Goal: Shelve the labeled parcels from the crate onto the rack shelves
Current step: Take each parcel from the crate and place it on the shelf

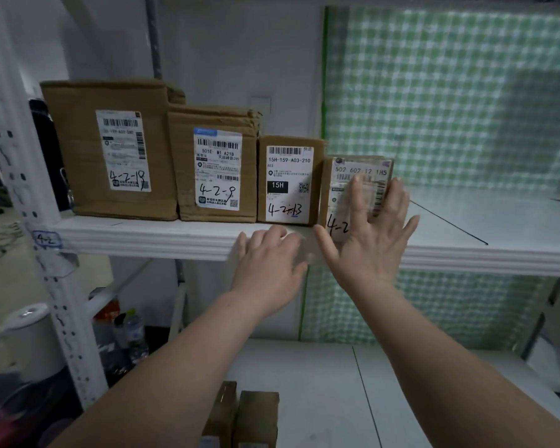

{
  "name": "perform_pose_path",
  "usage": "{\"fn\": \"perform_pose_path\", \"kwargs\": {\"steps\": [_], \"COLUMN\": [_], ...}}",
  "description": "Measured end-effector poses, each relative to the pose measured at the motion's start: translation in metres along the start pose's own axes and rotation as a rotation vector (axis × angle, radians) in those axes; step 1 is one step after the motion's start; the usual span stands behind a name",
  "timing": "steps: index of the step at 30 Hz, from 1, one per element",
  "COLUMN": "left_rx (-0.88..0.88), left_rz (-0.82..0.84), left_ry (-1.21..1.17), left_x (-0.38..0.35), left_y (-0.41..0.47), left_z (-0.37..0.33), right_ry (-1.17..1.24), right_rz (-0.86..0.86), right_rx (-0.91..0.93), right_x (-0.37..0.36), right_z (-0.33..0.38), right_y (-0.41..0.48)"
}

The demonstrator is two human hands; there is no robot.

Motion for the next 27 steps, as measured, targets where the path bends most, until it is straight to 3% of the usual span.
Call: {"fn": "perform_pose_path", "kwargs": {"steps": [4,9,22,27], "left_rx": [0.012,0.018,0.021,0.007], "left_rz": [0.018,0.015,0.010,0.013], "left_ry": [0.018,0.030,0.031,0.026], "left_x": [-0.004,-0.005,-0.008,-0.007], "left_y": [-0.001,-0.001,-0.001,-0.002], "left_z": [0.002,0.001,0.003,0.002], "right_ry": [-0.102,-0.064,-0.018,0.019], "right_rz": [0.003,0.054,0.226,0.238], "right_rx": [0.089,-0.087,-0.116,-0.222], "right_x": [-0.010,-0.016,-0.033,-0.034], "right_z": [0.000,-0.008,-0.009,-0.010], "right_y": [-0.002,0.002,0.011,0.016]}}
Point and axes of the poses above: each hand's wrist, its own y-axis towards the middle knuckle, its own x-axis out of the back of the hand, z = x × y, the point moved 5 cm from there along y, towards the middle knuckle, and after that the axes turned 2 degrees about y, right-handed, at the moved point
